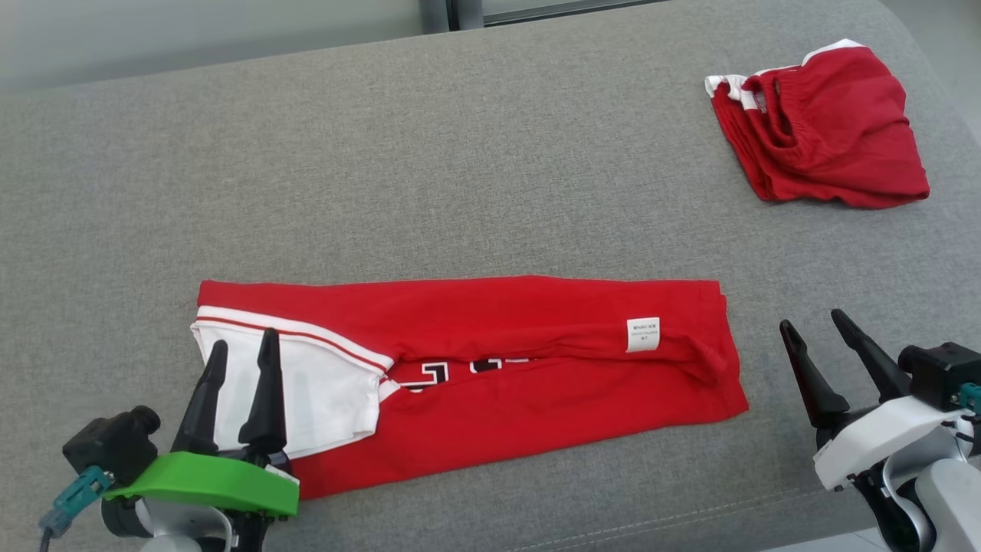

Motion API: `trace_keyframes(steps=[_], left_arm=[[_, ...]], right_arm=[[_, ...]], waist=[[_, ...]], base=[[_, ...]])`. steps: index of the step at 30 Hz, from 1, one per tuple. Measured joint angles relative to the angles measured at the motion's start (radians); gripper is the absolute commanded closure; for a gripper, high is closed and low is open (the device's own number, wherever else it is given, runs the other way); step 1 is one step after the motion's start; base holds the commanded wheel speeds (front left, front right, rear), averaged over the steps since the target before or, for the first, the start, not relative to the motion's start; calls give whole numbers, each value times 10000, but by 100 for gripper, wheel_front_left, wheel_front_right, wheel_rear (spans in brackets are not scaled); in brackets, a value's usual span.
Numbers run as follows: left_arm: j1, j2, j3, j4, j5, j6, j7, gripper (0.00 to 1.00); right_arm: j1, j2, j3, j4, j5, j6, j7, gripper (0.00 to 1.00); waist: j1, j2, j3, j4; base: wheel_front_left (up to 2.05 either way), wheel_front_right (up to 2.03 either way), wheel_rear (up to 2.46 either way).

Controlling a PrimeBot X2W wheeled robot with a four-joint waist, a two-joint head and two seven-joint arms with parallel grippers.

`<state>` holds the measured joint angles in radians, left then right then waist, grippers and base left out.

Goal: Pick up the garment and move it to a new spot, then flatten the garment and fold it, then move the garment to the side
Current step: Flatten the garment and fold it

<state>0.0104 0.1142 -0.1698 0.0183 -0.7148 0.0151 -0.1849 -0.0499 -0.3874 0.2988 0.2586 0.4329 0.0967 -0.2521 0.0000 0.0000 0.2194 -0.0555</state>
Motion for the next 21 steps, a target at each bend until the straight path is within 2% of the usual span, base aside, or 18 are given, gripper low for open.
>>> trace_keyframes(steps=[3,11,21], left_arm=[[-8,-31,-226,-63,125,0,44,0],[-26,-81,-322,-353,349,117,38,0],[-21,-100,-297,-669,407,299,-10,0]], right_arm=[[-23,217,-79,568,675,56,50,0],[-419,1070,-201,1269,2514,176,1007,0],[-1188,1037,-21,2061,3417,261,2406,0]], waist=[[0,0,-14,111],[0,0,-103,482],[0,0,-127,677]], base=[[0,0,0],[0,0,0],[0,0,0]])
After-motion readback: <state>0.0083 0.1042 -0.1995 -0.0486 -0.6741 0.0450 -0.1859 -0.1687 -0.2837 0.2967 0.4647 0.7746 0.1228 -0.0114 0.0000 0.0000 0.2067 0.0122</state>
